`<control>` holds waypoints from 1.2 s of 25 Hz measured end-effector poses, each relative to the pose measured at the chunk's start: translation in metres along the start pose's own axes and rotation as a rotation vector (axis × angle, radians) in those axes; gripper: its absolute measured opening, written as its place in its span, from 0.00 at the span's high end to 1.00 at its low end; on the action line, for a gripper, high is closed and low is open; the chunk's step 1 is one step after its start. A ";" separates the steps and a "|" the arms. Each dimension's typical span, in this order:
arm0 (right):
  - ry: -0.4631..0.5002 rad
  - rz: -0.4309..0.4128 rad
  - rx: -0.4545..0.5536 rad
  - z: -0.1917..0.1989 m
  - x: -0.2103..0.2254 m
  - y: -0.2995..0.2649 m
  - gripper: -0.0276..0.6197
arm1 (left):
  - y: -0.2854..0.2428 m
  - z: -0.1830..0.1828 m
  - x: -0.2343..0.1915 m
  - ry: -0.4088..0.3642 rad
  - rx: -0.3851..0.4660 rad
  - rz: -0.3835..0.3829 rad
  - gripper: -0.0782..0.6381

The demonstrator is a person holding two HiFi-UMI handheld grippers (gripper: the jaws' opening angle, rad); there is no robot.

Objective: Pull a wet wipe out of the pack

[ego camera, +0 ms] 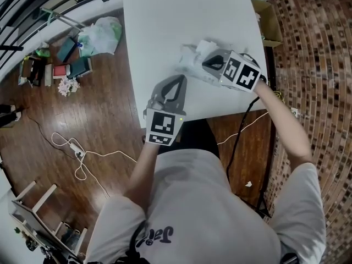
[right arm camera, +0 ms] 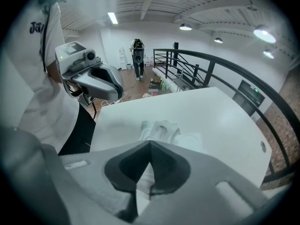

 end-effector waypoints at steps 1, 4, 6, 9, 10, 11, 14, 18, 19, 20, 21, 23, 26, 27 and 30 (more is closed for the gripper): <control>-0.014 0.000 0.008 0.001 0.000 0.003 0.97 | 0.000 0.000 -0.001 0.000 0.001 0.000 0.87; -0.053 0.007 0.051 0.002 0.006 0.012 0.97 | 0.000 -0.001 -0.003 0.002 0.002 -0.004 0.87; -0.080 0.021 0.112 -0.005 0.012 0.026 0.97 | 0.000 -0.001 -0.005 0.001 0.003 -0.006 0.87; -0.033 0.089 0.137 -0.023 0.020 0.046 0.97 | 0.000 0.000 -0.004 0.003 0.005 -0.010 0.87; -0.007 0.106 0.113 -0.025 0.020 0.047 0.97 | 0.000 0.000 -0.003 0.004 0.006 -0.011 0.87; 0.005 0.107 0.082 -0.024 0.019 0.044 0.97 | 0.000 0.000 -0.002 0.005 0.006 -0.011 0.87; -0.011 0.039 -0.009 -0.014 0.009 0.018 0.72 | -0.001 0.001 0.002 0.005 0.006 -0.003 0.87; -0.010 0.049 -0.079 -0.002 0.006 -0.012 0.93 | 0.001 0.001 0.001 0.004 0.000 -0.001 0.87; -0.012 0.051 -0.077 -0.001 0.006 -0.013 0.96 | 0.001 0.001 0.000 0.005 -0.001 -0.003 0.87; -0.015 0.047 -0.070 -0.001 0.005 -0.012 0.97 | 0.002 0.001 0.000 0.006 -0.001 -0.007 0.87; -0.018 0.040 -0.063 -0.001 0.004 -0.009 0.97 | 0.003 0.001 -0.001 0.006 -0.002 -0.010 0.87; -0.022 0.024 -0.051 -0.003 0.002 -0.003 0.97 | 0.004 0.002 -0.002 0.008 -0.005 -0.018 0.87; -0.033 0.022 -0.034 -0.001 -0.002 0.006 0.97 | 0.004 0.002 -0.002 0.009 -0.002 -0.020 0.87; -0.041 0.026 -0.023 -0.001 -0.003 0.009 0.97 | 0.004 0.001 -0.001 0.009 0.000 -0.018 0.87; -0.075 0.048 0.031 -0.001 -0.004 0.020 0.97 | 0.003 0.000 0.001 0.008 0.004 -0.010 0.87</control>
Point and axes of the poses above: the fingertips, and each gripper's own axes: y backward along the fingers, x to its right, z out of its underside, the point moved 9 cm from there along y, backward along the fingers, and after that the axes turned 5 degrees about x, right-handed, at the moved point
